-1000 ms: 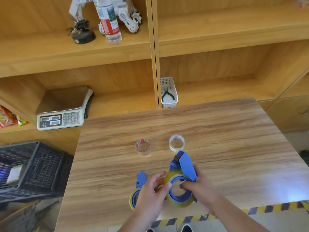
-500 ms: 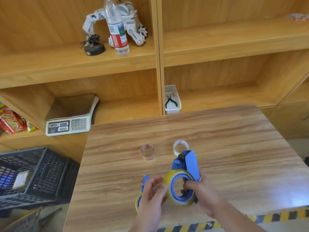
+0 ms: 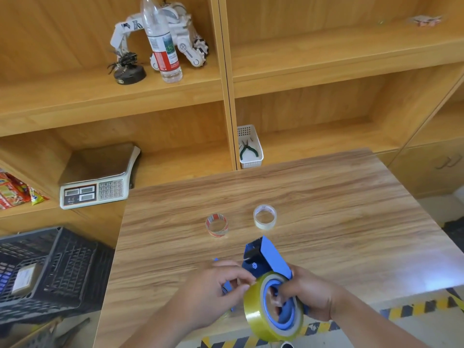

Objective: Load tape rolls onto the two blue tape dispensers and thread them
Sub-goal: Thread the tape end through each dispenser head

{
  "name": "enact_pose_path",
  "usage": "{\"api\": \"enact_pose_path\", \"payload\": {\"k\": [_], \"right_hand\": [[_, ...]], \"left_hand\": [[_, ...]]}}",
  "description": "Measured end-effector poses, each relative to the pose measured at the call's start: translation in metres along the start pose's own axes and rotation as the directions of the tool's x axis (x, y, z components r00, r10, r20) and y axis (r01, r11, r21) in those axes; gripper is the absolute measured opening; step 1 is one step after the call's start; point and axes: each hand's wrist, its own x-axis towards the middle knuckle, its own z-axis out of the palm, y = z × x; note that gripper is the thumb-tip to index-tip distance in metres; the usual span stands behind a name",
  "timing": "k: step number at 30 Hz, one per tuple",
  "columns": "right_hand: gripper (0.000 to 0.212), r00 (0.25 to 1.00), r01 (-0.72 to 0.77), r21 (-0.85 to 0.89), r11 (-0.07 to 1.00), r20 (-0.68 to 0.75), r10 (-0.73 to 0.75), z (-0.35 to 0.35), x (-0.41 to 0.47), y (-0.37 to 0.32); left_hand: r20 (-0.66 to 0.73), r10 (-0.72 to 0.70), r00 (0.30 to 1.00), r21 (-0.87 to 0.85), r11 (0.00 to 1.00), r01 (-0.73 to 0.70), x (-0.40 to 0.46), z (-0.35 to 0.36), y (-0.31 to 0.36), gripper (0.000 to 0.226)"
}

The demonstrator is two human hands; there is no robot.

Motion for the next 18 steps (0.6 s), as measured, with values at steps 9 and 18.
{"api": "enact_pose_path", "payload": {"k": [9,18], "right_hand": [[0.025,0.992,-0.092,-0.052,0.994,0.083,0.096,0.004,-0.008,0.010],[0.022,0.957,-0.206,-0.143,0.968,0.178,0.230,0.009,-0.008,0.009]], "left_hand": [[0.089,0.040,0.995,0.133,0.990,-0.052,-0.013,0.001,0.018,0.011],[0.233,0.191,0.954,0.428,0.860,-0.277,-0.020,-0.013,0.033,0.024]]}}
